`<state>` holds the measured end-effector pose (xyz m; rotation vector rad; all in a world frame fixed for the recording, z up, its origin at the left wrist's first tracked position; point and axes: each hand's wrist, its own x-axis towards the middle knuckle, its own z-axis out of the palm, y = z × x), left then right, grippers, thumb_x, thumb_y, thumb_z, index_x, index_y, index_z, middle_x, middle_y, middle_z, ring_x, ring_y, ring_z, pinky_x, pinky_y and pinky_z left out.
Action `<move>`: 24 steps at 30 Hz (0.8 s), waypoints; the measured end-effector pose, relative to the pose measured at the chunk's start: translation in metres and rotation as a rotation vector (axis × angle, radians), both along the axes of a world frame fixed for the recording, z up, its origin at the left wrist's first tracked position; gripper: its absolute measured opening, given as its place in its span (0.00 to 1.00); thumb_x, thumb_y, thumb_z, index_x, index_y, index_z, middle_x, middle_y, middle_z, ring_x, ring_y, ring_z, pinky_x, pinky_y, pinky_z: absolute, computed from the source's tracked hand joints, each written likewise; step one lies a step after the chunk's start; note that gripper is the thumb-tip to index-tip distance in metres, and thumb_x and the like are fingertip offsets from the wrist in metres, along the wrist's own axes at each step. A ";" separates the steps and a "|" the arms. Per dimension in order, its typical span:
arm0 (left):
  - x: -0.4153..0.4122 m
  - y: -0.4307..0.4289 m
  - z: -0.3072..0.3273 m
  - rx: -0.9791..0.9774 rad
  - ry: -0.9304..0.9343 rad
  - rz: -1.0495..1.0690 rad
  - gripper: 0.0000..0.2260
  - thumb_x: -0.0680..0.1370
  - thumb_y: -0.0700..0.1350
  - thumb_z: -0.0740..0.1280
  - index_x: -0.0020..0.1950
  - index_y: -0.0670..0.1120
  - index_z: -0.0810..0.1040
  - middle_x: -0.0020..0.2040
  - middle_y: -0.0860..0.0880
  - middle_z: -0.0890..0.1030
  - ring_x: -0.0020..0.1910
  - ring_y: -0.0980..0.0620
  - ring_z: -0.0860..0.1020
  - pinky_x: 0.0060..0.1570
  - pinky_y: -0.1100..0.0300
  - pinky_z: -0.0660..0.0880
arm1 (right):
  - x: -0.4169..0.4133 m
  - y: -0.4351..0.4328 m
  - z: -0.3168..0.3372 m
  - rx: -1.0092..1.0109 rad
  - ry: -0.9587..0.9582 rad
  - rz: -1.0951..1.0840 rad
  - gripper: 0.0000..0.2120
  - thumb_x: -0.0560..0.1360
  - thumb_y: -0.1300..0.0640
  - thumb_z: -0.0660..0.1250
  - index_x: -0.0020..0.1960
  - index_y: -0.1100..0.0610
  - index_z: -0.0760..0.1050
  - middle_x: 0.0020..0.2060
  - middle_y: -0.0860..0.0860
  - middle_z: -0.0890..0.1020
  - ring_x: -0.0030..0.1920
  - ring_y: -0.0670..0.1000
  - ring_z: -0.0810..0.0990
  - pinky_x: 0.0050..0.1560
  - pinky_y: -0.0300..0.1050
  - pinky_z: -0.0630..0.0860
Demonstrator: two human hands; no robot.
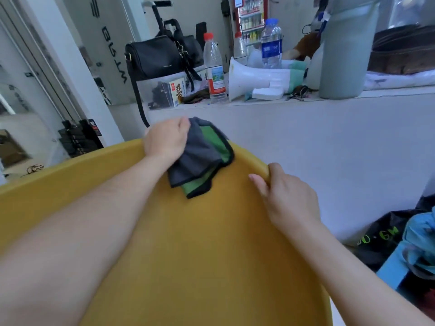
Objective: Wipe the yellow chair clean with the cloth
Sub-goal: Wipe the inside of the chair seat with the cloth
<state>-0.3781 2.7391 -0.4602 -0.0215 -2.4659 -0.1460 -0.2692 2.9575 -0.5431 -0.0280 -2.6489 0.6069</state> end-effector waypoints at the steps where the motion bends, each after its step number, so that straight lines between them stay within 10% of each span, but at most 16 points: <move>1: -0.003 -0.025 0.000 0.048 -0.016 0.092 0.19 0.82 0.51 0.49 0.40 0.45 0.74 0.49 0.35 0.81 0.48 0.35 0.77 0.45 0.50 0.68 | 0.000 0.000 -0.001 0.012 -0.004 0.016 0.24 0.78 0.35 0.46 0.57 0.54 0.65 0.45 0.56 0.81 0.47 0.61 0.80 0.37 0.50 0.64; 10: 0.034 0.053 -0.020 0.053 0.058 -0.129 0.16 0.82 0.51 0.48 0.46 0.50 0.75 0.47 0.50 0.81 0.52 0.45 0.76 0.63 0.45 0.64 | 0.072 0.030 0.004 0.000 -0.043 -0.203 0.25 0.73 0.32 0.41 0.46 0.52 0.63 0.29 0.49 0.71 0.40 0.59 0.79 0.33 0.48 0.68; 15: 0.042 0.051 -0.019 -0.133 0.061 -0.466 0.19 0.81 0.56 0.50 0.60 0.49 0.76 0.55 0.51 0.81 0.55 0.46 0.75 0.56 0.49 0.67 | 0.074 0.027 0.048 -0.004 0.064 -0.171 0.23 0.77 0.39 0.53 0.65 0.50 0.69 0.57 0.55 0.74 0.57 0.62 0.75 0.49 0.53 0.73; 24: 0.033 -0.087 -0.009 -0.011 -0.073 -0.030 0.15 0.82 0.54 0.52 0.61 0.52 0.75 0.56 0.46 0.81 0.56 0.41 0.75 0.55 0.48 0.72 | -0.009 -0.018 0.066 0.249 0.030 0.016 0.16 0.83 0.45 0.50 0.64 0.51 0.67 0.52 0.55 0.78 0.53 0.60 0.78 0.42 0.48 0.65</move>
